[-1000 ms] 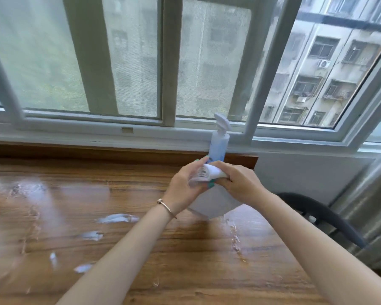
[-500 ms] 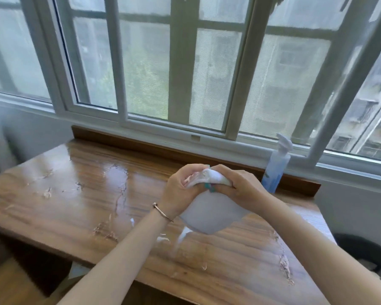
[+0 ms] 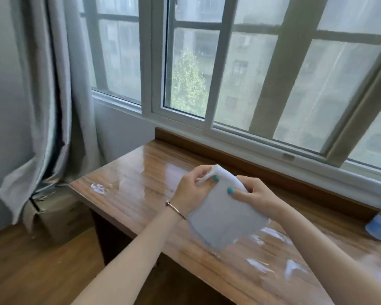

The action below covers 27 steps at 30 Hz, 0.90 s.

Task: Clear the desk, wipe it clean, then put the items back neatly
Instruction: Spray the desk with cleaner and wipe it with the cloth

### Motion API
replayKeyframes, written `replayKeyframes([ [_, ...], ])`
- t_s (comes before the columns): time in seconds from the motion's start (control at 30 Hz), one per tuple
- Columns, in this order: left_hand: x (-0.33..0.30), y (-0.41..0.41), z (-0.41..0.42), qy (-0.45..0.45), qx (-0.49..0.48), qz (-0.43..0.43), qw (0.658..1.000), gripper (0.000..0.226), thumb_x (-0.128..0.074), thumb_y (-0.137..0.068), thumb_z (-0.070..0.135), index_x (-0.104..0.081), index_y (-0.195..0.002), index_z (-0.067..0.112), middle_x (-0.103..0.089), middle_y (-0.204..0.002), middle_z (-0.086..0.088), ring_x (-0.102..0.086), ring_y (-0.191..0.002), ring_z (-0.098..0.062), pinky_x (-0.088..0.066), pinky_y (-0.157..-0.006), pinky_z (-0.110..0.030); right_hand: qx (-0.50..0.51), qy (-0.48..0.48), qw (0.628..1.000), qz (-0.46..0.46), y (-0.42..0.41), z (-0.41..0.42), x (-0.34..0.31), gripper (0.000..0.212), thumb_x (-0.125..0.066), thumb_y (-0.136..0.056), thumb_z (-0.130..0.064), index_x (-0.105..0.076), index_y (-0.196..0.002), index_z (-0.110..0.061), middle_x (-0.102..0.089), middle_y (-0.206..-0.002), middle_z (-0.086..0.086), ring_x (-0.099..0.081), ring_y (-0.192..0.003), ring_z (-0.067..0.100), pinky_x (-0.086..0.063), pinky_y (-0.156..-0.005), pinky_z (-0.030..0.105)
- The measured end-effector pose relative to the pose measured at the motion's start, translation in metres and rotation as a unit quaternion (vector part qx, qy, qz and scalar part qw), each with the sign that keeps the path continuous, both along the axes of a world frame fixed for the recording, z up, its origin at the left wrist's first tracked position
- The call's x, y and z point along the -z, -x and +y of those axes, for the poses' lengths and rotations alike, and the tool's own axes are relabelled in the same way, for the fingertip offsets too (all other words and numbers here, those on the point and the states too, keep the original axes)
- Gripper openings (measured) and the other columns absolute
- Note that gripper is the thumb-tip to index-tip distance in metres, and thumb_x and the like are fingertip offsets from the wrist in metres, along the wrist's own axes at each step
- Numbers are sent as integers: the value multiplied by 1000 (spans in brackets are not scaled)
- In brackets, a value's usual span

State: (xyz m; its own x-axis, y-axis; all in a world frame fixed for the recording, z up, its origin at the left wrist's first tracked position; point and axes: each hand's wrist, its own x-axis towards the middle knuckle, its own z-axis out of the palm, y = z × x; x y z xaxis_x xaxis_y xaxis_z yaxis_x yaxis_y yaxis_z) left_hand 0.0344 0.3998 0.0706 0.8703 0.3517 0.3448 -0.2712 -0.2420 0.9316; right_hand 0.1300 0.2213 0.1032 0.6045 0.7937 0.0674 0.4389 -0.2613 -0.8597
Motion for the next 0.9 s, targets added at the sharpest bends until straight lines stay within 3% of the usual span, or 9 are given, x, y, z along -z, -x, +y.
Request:
replayKeyframes([
  [0.1, 3, -3, 56, -72, 27, 63, 995, 67, -59, -72, 65, -49, -133, 40, -55, -130, 20, -51, -117, 8, -44, -100, -20, 33, 0, 998, 53, 2, 46, 6, 59, -73, -69, -58, -68, -100, -8, -69, -94, 21, -65, -79, 26, -49, -71, 39],
  [0.17, 2, -5, 92, -149, 22, 87, 985, 84, -57, -74, 67, -34, -147, 31, -42, -145, 12, -40, -132, -1, -35, -110, -27, 71, 0, 993, 90, -1, 75, 9, 44, -71, -78, -48, -69, -101, -11, -70, -99, 24, -68, -79, 30, -53, -74, 44],
  [0.27, 7, -8, 142, -294, -3, 112, 949, 76, -56, -89, 54, -20, -151, 30, -27, -157, 4, -20, -145, -12, -21, -118, -37, 139, 11, 984, 107, -11, 110, 9, 22, -67, -92, -34, -70, -101, -15, -73, -99, 19, -71, -84, 35, -56, -79, 53],
  [0.4, 18, -9, 199, -386, -21, 131, 913, 74, -49, -91, 56, -15, -152, 30, -21, -159, 0, -12, -148, -14, -16, -119, -33, 232, 33, 971, 56, -33, 157, -1, 22, -65, -93, -36, -69, -98, -15, -73, -93, 13, -70, -82, 30, -57, -73, 43],
  [0.5, 27, -10, 240, -418, -38, 143, 896, 74, -46, -91, 58, -13, -152, 31, -20, -159, 1, -11, -148, -15, -17, -119, -35, 270, 17, 958, -96, -60, 199, -11, 20, -65, -92, -36, -67, -98, -16, -67, -85, 3, -65, -80, 24, -50, -65, 33],
  [0.6, 36, -17, 280, -450, -53, 165, 876, 70, -45, -94, 54, -10, -152, 34, -16, -160, 5, -8, -148, -13, -15, -119, -37, 282, 40, 918, -277, -85, 247, -3, 26, -64, -92, -37, -64, -111, -20, -64, -84, -1, -58, -80, 20, -41, -59, 29],
  [0.7, 46, -32, 319, -477, -50, 197, 855, 69, -43, -95, 54, -9, -152, 36, -12, -160, 7, -5, -148, -12, -11, -120, -35, 238, 153, 879, -384, -102, 295, 40, 42, -65, -90, -40, -56, -129, -25, -67, -104, 4, -55, -97, 23, -46, -74, 37],
  [0.8, 60, -54, 358, -501, -37, 237, 832, 67, -42, -96, 53, -6, -152, 37, -9, -161, 8, -3, -148, -12, -9, -120, -36, 143, 299, 891, -311, -109, 332, 98, 56, -62, -88, -54, -51, -137, -31, -63, -127, -2, -51, -117, 21, -43, -89, 37],
  [0.9, 80, -76, 390, -510, -7, 268, 817, 66, -39, -97, 54, -5, -152, 37, -7, -161, 8, -1, -148, -12, -9, -120, -36, 143, 294, 906, -267, -115, 345, 123, 62, -54, -83, -72, -55, -134, -37, -59, -134, -10, -48, -127, 17, -45, -95, 37],
])
